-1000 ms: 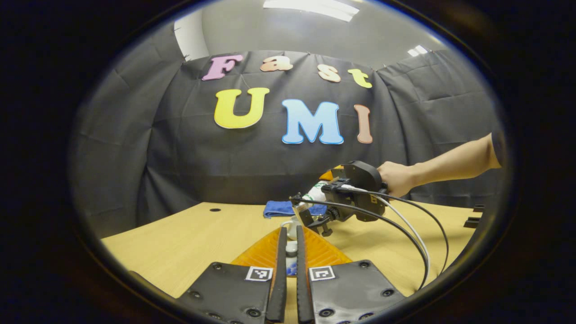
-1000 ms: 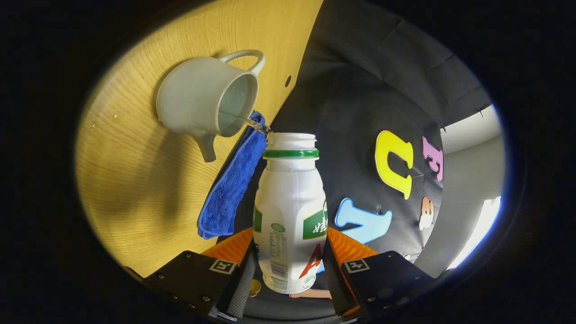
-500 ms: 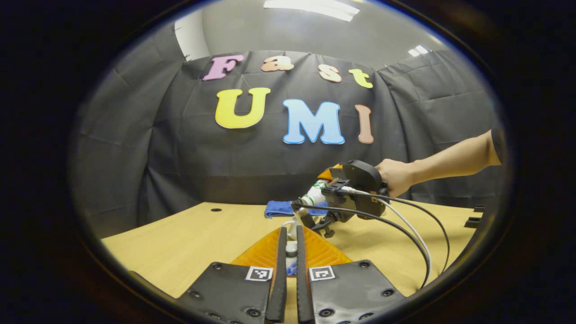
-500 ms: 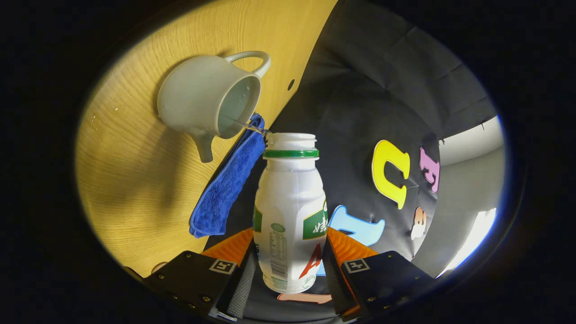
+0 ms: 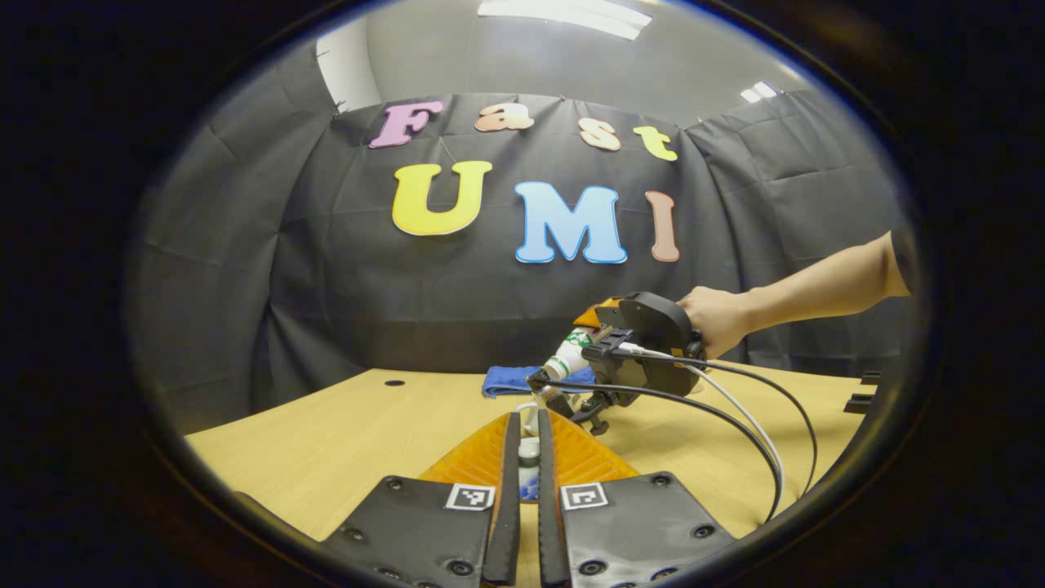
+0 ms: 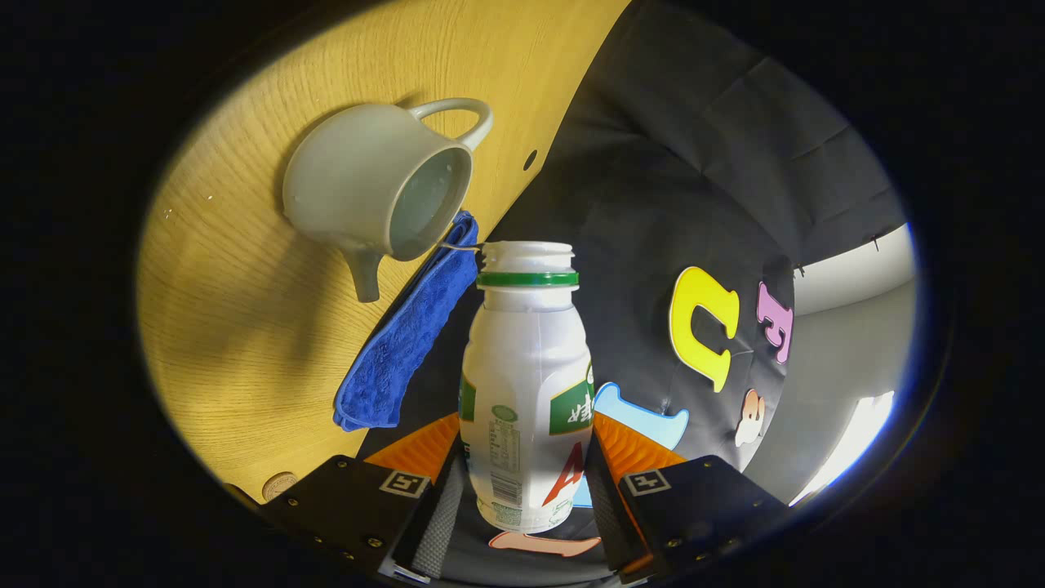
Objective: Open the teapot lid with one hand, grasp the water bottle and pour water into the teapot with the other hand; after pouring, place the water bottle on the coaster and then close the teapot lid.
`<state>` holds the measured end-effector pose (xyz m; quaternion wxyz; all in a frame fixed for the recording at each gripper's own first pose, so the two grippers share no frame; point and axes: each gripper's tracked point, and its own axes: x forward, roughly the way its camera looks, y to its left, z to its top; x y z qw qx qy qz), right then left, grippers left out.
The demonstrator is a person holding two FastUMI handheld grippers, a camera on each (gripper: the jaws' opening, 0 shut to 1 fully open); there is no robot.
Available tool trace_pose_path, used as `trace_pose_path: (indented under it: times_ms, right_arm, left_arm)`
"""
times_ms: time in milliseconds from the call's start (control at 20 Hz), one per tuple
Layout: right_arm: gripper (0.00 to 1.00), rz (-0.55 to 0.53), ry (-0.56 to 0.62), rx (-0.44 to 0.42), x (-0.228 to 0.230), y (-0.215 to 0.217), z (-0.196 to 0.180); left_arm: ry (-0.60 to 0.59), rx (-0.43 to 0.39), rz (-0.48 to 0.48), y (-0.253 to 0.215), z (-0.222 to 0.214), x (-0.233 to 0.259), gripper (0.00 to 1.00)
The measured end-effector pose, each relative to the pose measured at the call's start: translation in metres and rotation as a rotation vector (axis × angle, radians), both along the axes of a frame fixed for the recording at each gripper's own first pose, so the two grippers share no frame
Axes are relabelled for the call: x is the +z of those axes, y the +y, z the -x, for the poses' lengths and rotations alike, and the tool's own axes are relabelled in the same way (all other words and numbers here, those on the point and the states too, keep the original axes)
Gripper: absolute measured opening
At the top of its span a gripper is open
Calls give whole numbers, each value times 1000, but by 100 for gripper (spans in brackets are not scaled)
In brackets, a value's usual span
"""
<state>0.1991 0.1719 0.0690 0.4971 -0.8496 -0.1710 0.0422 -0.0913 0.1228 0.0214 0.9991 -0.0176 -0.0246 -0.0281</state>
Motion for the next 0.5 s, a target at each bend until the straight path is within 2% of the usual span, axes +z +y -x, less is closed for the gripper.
trace_pose_path:
  times_ms: [350, 400, 500]
  right_arm:
    - [71, 9, -11, 12, 1, 2, -1]
    - [71, 10, -6, 13, 0, 2, 0]
    - [71, -15, -12, 25, 2, 3, 1]
  left_arm:
    - [-4, 3, 0, 1, 0, 0, 19]
    - [-4, 2, 1, 0, 0, 1, 16]
    - [-7, 4, 1, 2, 1, 1, 16]
